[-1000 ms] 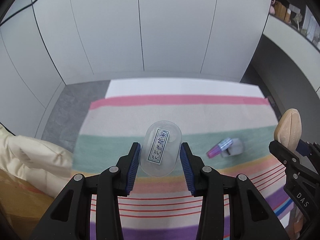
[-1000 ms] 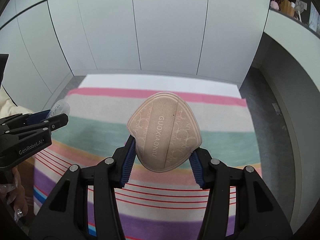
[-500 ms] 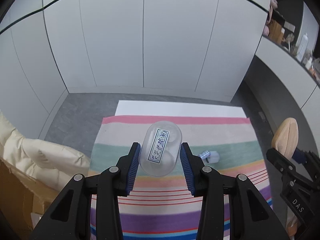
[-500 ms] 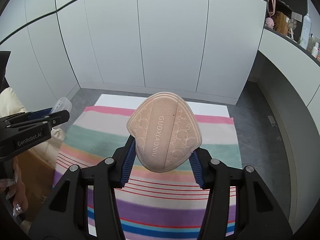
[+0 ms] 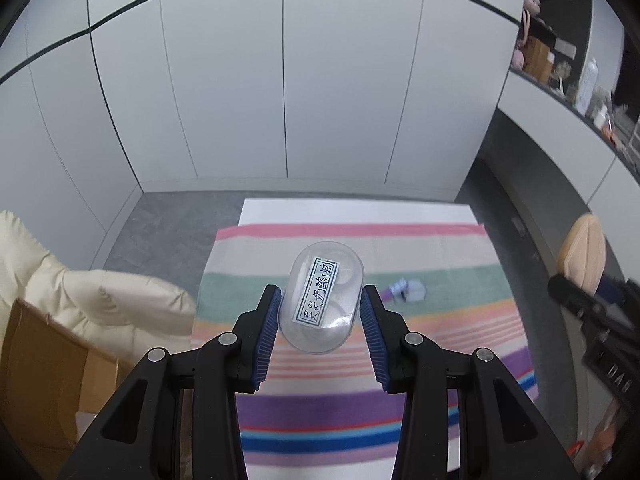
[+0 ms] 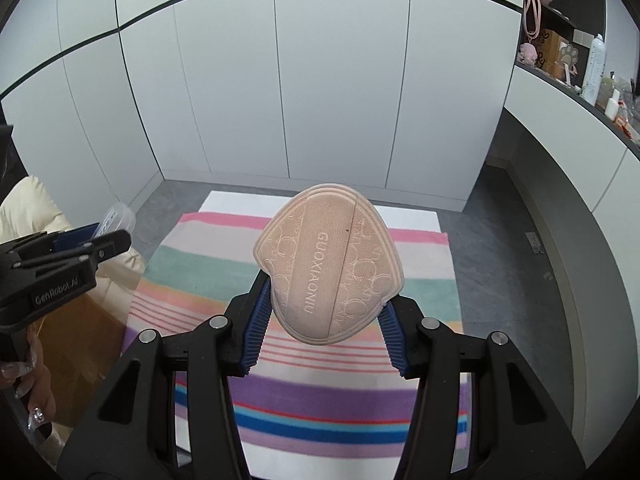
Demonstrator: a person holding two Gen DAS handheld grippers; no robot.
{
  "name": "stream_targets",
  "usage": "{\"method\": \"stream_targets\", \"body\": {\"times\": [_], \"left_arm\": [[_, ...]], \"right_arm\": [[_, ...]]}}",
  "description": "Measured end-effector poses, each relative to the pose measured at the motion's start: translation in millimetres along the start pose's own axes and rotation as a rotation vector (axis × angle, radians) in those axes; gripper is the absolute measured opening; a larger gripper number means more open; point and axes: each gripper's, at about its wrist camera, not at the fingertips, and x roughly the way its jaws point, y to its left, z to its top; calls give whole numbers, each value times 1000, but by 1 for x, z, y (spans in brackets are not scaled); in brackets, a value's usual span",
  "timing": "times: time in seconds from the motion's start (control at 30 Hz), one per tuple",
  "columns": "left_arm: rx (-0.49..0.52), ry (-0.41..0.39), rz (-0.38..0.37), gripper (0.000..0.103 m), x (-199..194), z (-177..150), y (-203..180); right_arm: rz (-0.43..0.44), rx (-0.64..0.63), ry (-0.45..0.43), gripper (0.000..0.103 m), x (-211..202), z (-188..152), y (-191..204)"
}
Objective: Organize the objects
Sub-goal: 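Carry the clear case with the left tool while the right tool carries the puff toward the box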
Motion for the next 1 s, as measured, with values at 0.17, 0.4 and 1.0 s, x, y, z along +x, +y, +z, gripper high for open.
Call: {"method": "stream_targets", "body": {"times": [0.17,0.4,1.0], "left_arm": [[30,29,-11,42,-19,-20,-4],[12,69,-44,42,-51,-46,0],[-24,51,13,42,-88,-82,35]], "right_arm": [[0,12,18,52,-21,-16,-4],[-6,18,33,52,-53,-43,-8],[15,10,65,53,-84,-79,5]]}}
